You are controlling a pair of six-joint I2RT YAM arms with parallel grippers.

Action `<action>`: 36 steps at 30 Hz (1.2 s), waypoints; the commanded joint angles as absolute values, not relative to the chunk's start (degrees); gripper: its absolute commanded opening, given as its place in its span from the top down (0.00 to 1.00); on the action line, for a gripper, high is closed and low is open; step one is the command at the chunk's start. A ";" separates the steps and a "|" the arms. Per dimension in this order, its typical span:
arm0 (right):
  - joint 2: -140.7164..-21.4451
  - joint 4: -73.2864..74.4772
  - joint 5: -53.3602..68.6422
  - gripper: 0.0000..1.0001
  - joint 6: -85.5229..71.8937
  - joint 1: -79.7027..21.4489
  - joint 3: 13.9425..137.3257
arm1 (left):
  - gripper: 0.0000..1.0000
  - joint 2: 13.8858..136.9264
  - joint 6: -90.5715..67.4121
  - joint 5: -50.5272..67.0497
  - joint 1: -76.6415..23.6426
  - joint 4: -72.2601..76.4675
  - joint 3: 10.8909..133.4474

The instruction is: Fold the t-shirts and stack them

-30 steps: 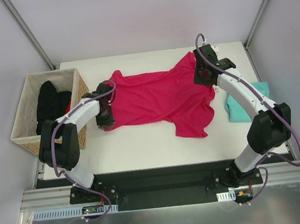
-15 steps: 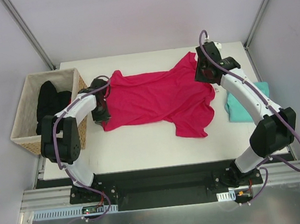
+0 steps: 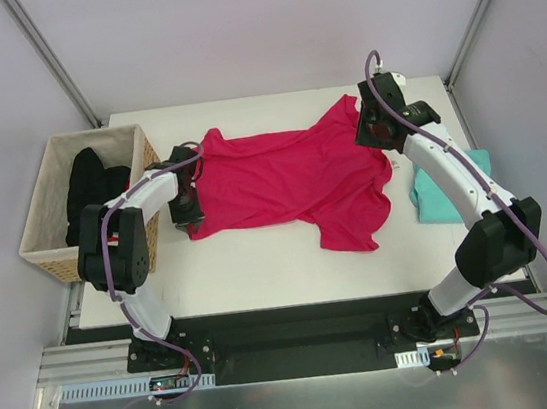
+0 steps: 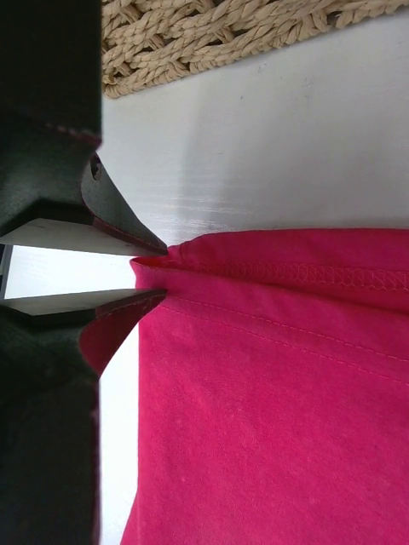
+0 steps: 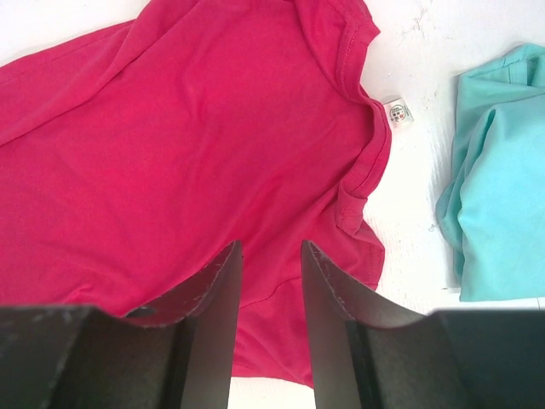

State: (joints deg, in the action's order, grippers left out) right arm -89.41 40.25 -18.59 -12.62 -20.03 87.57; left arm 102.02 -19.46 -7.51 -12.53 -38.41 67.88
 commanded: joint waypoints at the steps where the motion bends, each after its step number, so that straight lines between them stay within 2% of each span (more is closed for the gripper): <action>1: -86.40 41.04 -18.46 0.63 -13.27 -19.60 90.00 | 0.79 102.39 -18.46 -6.33 -12.48 -39.82 68.38; 6: -85.34 41.04 -18.37 0.63 -13.45 -19.42 90.44 | 0.80 102.74 -18.28 -5.36 -12.57 -39.90 68.29; 7: -85.25 41.04 -18.46 0.64 -13.45 -19.34 90.53 | 0.91 102.92 -18.28 -5.27 -12.48 -39.82 68.29; 8: -84.82 41.04 -18.37 0.64 -13.45 -19.42 90.70 | 0.98 103.01 -18.37 -5.19 -12.57 -39.81 68.20; 9: -84.64 41.04 -18.37 0.64 -13.62 -19.25 90.79 | 1.00 103.01 -18.37 -5.01 -12.48 -39.90 68.12; 19: -83.59 42.54 -17.93 0.65 -14.15 -18.98 89.04 | 1.00 97.66 -20.65 -8.43 -12.48 -40.25 67.94; 26: -81.12 40.61 -17.40 0.68 -18.28 -18.90 78.15 | 1.00 92.03 -20.83 -10.19 -11.78 -40.43 70.13; 30: -80.33 40.08 -17.05 0.74 -20.56 -19.25 72.17 | 1.00 89.83 -20.22 -10.90 -11.34 -41.83 72.50; 32: -79.72 40.43 -17.66 0.74 -21.27 -20.21 69.28 | 1.00 89.39 -20.04 -11.34 -11.25 -42.27 73.82; 36: -79.45 41.66 -19.60 0.69 -21.88 -22.50 65.75 | 1.00 88.94 -20.04 -11.52 -11.25 -43.06 75.85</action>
